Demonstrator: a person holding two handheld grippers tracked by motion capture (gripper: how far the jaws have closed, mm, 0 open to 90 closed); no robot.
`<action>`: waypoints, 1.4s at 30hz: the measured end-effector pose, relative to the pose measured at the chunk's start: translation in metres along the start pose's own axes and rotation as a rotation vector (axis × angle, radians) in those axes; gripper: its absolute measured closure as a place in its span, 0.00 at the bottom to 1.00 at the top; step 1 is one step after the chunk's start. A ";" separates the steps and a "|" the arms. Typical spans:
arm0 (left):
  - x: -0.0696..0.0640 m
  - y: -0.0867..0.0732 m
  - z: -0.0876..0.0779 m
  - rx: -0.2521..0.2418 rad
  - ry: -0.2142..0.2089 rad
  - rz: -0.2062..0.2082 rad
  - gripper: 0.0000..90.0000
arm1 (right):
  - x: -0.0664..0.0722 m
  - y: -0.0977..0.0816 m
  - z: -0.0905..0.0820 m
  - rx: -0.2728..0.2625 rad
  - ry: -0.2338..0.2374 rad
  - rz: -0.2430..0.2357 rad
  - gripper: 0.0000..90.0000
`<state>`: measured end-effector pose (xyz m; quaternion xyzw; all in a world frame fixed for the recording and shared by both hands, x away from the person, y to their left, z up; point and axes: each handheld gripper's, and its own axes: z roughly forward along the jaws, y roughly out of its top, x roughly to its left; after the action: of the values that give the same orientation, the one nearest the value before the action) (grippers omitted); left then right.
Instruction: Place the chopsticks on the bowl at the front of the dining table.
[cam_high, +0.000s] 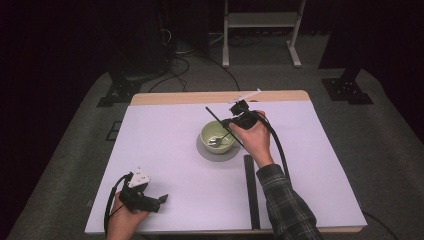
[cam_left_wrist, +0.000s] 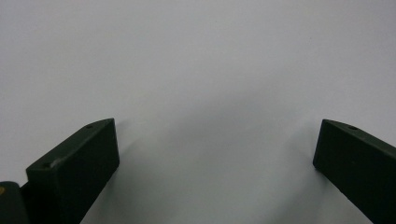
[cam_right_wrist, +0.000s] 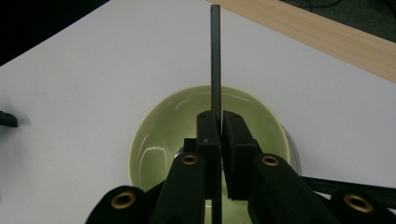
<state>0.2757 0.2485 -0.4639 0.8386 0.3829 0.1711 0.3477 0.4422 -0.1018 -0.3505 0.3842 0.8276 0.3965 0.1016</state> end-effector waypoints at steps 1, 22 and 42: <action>0.000 0.000 0.000 0.000 0.000 0.000 0.00 | 0.001 0.001 0.001 -0.001 0.001 -0.001 0.96; 0.000 0.000 0.000 0.000 0.000 0.000 0.00 | 0.012 0.014 0.033 0.011 0.026 0.020 0.96; 0.000 0.000 0.000 -0.001 0.000 0.000 0.00 | 0.014 0.009 0.058 0.037 0.042 0.052 0.95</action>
<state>0.2758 0.2485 -0.4639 0.8384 0.3830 0.1715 0.3480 0.4649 -0.0543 -0.3808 0.3992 0.8263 0.3917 0.0669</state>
